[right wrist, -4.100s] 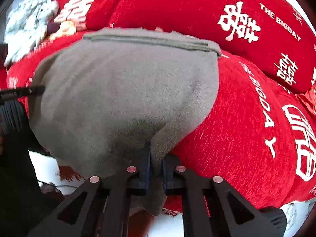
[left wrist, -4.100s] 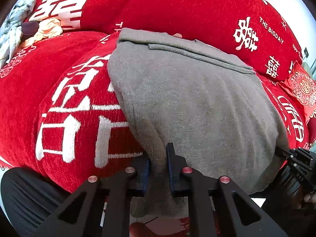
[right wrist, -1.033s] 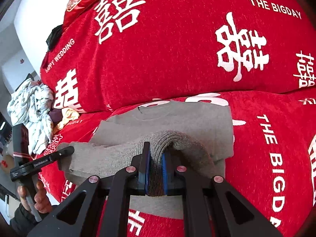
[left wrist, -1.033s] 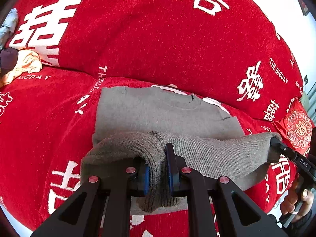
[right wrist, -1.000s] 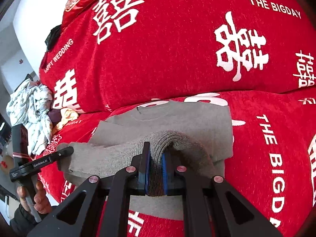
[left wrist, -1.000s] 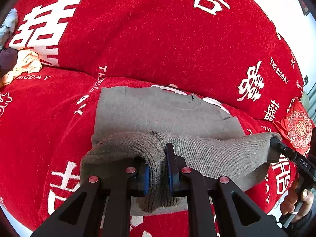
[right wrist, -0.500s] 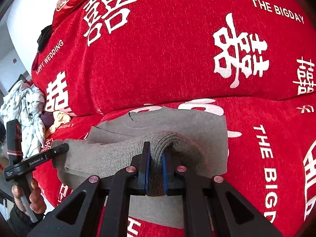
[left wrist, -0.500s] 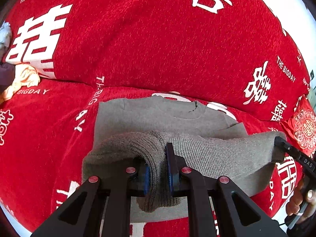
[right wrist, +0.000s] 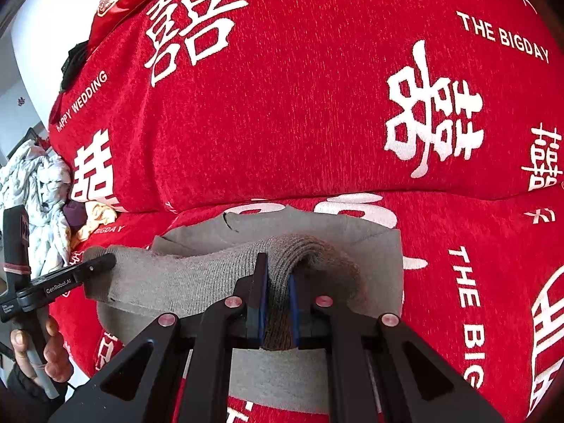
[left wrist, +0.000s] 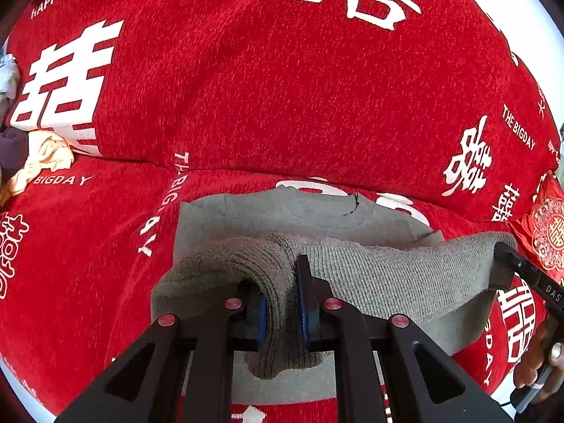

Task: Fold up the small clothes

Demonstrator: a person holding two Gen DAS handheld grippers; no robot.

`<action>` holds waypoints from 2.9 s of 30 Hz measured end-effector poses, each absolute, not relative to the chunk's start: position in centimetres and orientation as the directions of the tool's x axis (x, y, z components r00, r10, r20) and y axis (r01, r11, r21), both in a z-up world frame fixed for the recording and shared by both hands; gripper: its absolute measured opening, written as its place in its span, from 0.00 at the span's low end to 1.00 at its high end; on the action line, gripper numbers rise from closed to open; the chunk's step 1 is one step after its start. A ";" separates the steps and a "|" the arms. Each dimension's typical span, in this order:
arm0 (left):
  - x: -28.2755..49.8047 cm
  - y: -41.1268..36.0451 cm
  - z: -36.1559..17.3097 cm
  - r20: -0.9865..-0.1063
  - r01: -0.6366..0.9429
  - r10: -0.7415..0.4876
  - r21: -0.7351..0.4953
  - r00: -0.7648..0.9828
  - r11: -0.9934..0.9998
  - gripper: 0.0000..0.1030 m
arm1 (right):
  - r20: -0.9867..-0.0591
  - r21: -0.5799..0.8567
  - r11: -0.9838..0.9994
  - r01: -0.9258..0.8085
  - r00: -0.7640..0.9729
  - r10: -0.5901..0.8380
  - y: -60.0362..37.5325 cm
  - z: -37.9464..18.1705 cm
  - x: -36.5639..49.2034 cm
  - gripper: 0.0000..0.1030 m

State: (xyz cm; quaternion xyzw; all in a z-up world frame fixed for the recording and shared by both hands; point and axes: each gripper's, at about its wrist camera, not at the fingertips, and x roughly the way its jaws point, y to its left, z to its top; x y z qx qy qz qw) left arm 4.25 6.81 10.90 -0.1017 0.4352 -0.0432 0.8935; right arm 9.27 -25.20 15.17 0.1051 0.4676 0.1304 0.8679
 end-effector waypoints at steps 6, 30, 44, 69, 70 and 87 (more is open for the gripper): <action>5.5 6.9 10.5 -0.778 -0.017 -0.155 -0.209 0.608 0.978 0.15 | -0.789 0.295 0.948 -0.120 0.529 0.312 -25.1 14.8 10.3 0.11; 11.7 5.2 7.1 -0.827 -0.006 -0.147 -0.179 0.542 0.984 0.15 | -0.834 0.290 0.956 -0.039 0.480 0.273 -25.7 9.8 14.1 0.11; 14.8 4.8 4.1 -0.862 -0.006 -0.149 -0.173 0.484 0.985 0.15 | -0.865 0.295 0.955 0.013 0.429 0.261 -26.1 5.2 16.4 0.11; 16.5 5.6 -0.8 -0.902 -0.046 -0.187 -0.221 0.389 0.974 0.18 | -0.907 0.273 0.961 0.049 0.345 0.241 -25.8 0.5 18.6 0.12; 16.5 5.6 -0.9 -0.902 -0.043 -0.186 -0.220 0.390 0.975 0.18 | -0.908 0.270 0.962 0.047 0.345 0.239 -25.8 0.5 18.7 0.12; 16.2 4.8 1.7 -0.888 0.022 -0.184 -0.193 0.422 0.981 0.80 | -0.894 0.314 0.947 0.067 0.357 0.271 -26.8 1.9 18.2 0.24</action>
